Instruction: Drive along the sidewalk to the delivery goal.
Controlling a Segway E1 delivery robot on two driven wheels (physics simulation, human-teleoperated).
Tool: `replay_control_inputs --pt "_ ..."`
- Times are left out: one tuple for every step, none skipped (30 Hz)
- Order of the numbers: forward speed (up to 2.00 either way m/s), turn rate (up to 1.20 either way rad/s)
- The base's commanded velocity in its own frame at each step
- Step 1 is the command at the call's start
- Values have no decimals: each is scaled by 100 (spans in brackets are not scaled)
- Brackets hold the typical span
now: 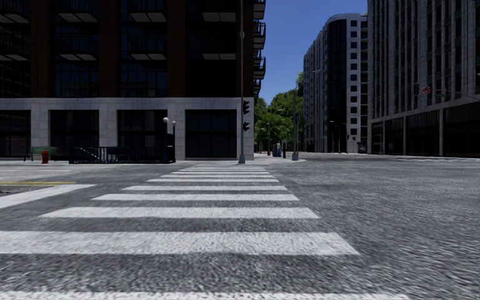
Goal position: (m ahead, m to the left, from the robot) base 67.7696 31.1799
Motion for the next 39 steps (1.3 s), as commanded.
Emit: replay_control_inputs --pt "200 0" --pt "200 0" --pt "200 0" --pt "200 0" --pt "200 0" --pt "200 0" --pt "200 0" --pt "200 0" --pt "200 0" --pt "200 0" --pt "200 0" --pt "200 0" --pt "200 0" --pt "200 0" --pt "200 0" --pt "200 0" --pt "200 0" --pt "200 0" --pt "200 0" --pt "200 0" --pt "200 0" --pt "200 0" --pt "200 0" --pt "200 0" --pt "200 0" --pt "200 0" --pt "200 0" --pt "200 0" --pt "200 0" --pt "200 0" --pt "200 0" --pt "200 0" --pt "200 0" --pt "200 0" --pt "200 0" --pt "200 0" --pt "200 0" --pt "200 0" --pt "200 0"
